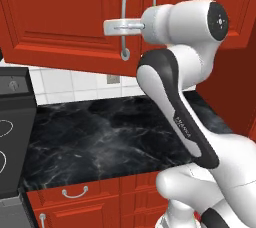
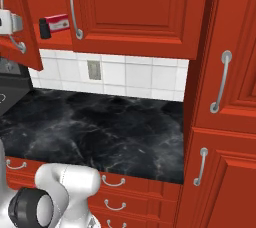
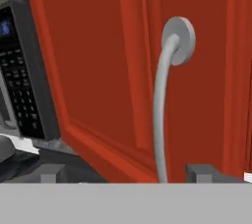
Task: The dining table condiment station is running low on shaker. Refill the condiment station by opening the cabinet and taking the shaker from the cabinet and placing it on the dining table.
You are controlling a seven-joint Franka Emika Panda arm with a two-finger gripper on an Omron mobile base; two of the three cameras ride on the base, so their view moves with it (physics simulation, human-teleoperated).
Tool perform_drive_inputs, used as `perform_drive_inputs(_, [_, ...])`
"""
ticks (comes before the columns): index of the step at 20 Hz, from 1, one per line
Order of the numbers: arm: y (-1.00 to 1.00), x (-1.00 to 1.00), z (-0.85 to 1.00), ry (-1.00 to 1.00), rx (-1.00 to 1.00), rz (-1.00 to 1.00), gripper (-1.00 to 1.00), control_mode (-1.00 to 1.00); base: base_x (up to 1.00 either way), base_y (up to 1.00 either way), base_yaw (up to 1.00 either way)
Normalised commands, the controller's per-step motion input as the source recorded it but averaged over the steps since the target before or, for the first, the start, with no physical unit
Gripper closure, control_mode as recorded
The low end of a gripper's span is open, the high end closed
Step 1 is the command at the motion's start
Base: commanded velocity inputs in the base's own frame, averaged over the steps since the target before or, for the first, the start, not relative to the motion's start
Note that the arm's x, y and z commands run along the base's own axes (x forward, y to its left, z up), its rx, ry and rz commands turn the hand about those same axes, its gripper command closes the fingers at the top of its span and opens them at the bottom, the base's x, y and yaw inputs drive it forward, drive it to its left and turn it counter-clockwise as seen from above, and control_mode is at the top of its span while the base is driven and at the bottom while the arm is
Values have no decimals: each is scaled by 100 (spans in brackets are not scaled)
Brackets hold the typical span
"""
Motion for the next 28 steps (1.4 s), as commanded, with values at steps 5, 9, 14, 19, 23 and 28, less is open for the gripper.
perform_drive_inputs(5, [-36, -59, 2, 0, 21, -2, -100, -100, 0, 0, 0])
perform_drive_inputs(9, [-75, -8, 0, 7, 46, -21, -100, -100, 0, 0, 0])
perform_drive_inputs(14, [-76, -3, 0, 9, 51, -23, -100, -100, 0, 0, 0])
perform_drive_inputs(19, [-56, 0, 0, 19, 43, -8, -100, -100, 0, 0, 0])
perform_drive_inputs(23, [-49, 0, 0, 25, 38, 0, -100, -100, 0, 0, 0])
perform_drive_inputs(28, [-28, 0, 0, 26, 28, 3, -100, -100, 0, 0, 0])
